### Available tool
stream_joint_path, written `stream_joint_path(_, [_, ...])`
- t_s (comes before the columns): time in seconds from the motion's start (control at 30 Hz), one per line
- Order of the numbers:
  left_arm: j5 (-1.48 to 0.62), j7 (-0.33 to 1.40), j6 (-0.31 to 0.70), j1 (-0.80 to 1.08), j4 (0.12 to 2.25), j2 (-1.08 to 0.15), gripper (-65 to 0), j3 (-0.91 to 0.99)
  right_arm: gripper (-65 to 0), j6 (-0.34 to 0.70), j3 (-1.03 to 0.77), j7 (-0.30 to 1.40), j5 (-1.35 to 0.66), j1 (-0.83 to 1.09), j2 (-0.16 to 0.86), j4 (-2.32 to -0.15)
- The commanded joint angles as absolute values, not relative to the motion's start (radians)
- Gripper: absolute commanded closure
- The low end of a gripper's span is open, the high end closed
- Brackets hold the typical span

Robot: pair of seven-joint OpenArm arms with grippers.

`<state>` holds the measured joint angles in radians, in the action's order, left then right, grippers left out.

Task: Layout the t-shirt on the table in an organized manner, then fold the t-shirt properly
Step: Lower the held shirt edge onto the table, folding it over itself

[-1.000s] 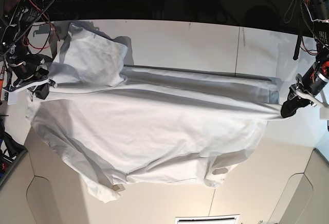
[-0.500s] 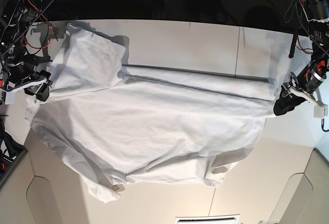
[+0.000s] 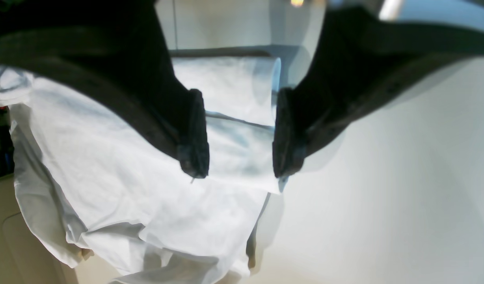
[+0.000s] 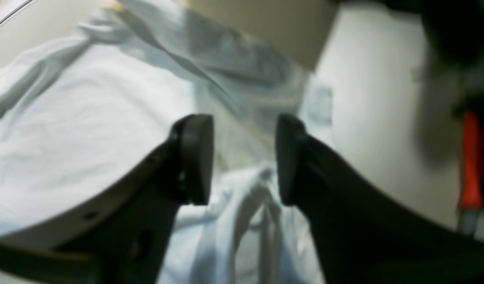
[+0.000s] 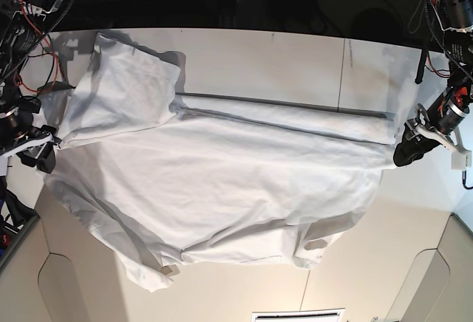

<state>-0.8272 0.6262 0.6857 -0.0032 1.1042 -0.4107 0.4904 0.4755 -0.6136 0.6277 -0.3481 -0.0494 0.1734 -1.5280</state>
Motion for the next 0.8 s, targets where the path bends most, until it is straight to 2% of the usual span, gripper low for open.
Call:
stream_joint_path(0.0, [-0.848,0.601,0.698,-0.016,1.118,-0.432,-30.1,0.496,-18.3,0.492,-0.611,0.607,-0.382,-0.066,0.198,-1.548])
stream_joint_path(0.1, [-0.848,0.601,0.698,-0.016,1.118,-0.432,-30.1,0.496,0.0,0.558,-0.616,0.680,-0.477,-0.062,0.222,-1.563])
stream_joint_path(0.27, [-0.846,0.602,0.698,-0.016,1.118,-0.432,-30.0,0.496,0.0,0.566,-0.674,0.902,-0.676,0.019,0.213,-1.715])
stream_joint_path(0.4, [-0.846,0.602,0.698,-0.016,1.118,-0.432,-30.0,0.496,0.0,0.584,-0.728,0.985,-0.696,0.138,0.214,-1.854])
stream_joint_path(0.5, [-0.848,0.602,0.698,-0.016,1.118,-0.432,-30.0,0.496,0.0,0.584,-0.746,0.973,-0.682,0.212,0.213,-1.866])
stream_joint_path(0.57, [-0.848,0.602,0.698,-0.016,1.118,-0.432,-30.0,0.496,0.0,0.584,-0.741,0.897,-0.630,0.234,0.213,-1.826])
stream_joint_path(0.67, [-0.849,0.602,0.698,-0.017,1.118,-0.432,-30.0,0.496,0.0,0.584,-0.732,0.796,-0.569,0.215,0.220,-1.713])
stream_joint_path(0.77, [-0.848,0.602,0.698,-0.016,1.118,-0.432,-30.0,0.496,0.0,0.585,-0.707,0.790,-0.557,0.159,0.251,-1.580])
